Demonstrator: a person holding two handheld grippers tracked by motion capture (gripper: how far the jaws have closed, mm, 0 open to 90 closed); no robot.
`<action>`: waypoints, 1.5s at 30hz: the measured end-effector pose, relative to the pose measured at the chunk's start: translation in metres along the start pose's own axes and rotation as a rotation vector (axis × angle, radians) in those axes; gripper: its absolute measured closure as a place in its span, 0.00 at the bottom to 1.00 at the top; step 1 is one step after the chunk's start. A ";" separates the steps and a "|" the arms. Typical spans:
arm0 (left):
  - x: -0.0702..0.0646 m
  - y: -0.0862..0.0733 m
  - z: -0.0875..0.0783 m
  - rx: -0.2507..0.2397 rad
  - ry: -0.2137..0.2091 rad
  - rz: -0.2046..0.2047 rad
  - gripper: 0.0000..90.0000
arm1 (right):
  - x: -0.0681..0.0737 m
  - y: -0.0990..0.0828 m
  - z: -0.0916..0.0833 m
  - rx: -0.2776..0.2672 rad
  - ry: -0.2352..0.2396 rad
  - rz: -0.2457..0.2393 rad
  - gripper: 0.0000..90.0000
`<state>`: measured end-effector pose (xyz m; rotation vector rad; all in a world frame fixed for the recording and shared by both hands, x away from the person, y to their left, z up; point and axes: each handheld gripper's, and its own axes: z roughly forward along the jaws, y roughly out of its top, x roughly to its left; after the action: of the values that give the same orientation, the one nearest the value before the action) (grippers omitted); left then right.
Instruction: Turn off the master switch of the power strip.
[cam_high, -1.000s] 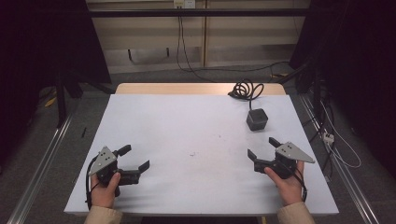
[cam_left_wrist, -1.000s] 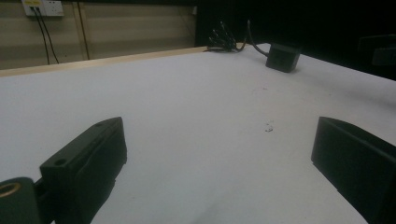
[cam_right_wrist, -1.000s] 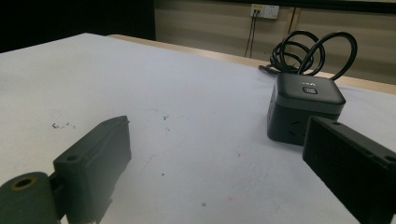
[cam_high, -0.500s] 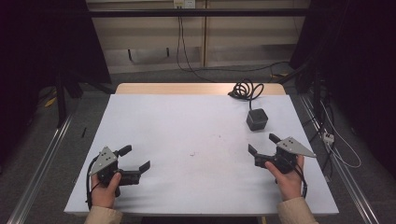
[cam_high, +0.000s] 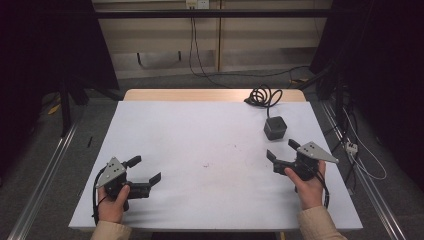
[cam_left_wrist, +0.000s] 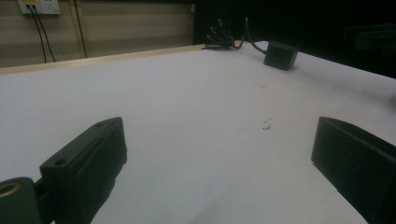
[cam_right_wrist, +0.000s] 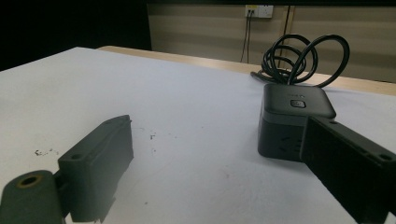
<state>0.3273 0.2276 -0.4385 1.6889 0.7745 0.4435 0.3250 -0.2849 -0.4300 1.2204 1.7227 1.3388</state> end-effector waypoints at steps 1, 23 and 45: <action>0.000 0.000 0.000 -0.001 0.000 0.000 0.03 | 0.000 0.000 0.001 0.000 -0.002 0.004 0.10; -0.001 0.001 -0.001 -0.011 -0.004 -0.011 0.03 | -0.008 0.007 0.010 -0.002 -0.016 0.005 0.10; -0.001 0.000 -0.001 -0.009 -0.006 -0.011 0.03 | -0.013 0.013 0.022 0.009 -0.022 0.001 0.10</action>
<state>0.3263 0.2276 -0.4378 1.6757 0.7761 0.4340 0.3523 -0.2879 -0.4248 1.2368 1.7146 1.3149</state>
